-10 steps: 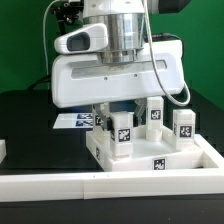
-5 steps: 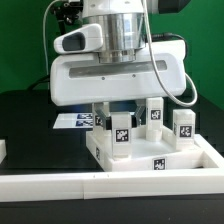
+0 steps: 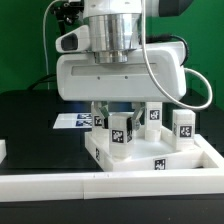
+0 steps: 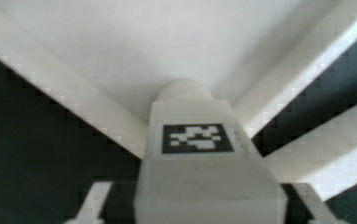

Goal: Assemble square table

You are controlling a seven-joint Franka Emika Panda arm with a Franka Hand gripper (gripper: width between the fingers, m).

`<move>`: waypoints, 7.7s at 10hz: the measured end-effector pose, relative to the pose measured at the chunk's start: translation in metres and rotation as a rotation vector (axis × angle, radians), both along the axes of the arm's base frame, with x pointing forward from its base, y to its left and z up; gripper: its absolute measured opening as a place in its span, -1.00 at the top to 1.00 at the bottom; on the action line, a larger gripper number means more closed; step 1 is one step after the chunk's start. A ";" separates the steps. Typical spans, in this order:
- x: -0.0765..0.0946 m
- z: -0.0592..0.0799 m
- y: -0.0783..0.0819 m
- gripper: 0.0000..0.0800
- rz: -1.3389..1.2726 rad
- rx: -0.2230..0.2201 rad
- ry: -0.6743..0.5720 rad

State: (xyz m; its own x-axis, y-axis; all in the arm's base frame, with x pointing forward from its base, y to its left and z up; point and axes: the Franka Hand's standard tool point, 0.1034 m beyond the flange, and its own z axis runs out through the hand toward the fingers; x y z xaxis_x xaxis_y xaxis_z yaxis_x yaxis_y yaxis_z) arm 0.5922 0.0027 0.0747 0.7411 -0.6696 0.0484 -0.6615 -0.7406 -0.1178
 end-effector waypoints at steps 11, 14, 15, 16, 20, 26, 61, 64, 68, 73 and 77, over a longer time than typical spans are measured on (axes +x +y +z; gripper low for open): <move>0.003 0.001 0.001 -0.60 -0.149 0.035 0.002; 0.003 0.000 0.003 -0.62 0.169 -0.001 -0.016; 0.003 -0.001 0.003 -0.62 0.202 -0.003 -0.015; 0.003 -0.001 0.004 -0.62 0.306 -0.022 -0.018; 0.004 0.000 0.008 -0.62 0.642 -0.084 -0.012; 0.005 -0.006 0.013 -0.62 0.834 -0.077 0.037; 0.015 -0.001 0.020 -0.62 0.795 -0.107 -0.012; 0.017 0.000 0.009 -0.41 0.962 -0.129 -0.024; 0.017 -0.001 0.010 0.28 0.962 -0.128 -0.025; 0.017 -0.001 0.007 0.28 0.676 -0.093 -0.024; 0.014 -0.003 0.002 0.27 0.207 -0.018 -0.006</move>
Offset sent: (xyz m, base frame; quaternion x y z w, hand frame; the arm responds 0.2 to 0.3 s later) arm -0.0004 -0.0018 -0.0048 -0.0137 0.0021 0.1969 0.9803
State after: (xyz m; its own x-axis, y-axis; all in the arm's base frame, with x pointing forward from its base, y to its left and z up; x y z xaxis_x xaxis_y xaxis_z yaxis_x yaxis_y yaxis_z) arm 0.6064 0.0049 0.0716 0.8624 -0.5023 0.0633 -0.4946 -0.8625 -0.1068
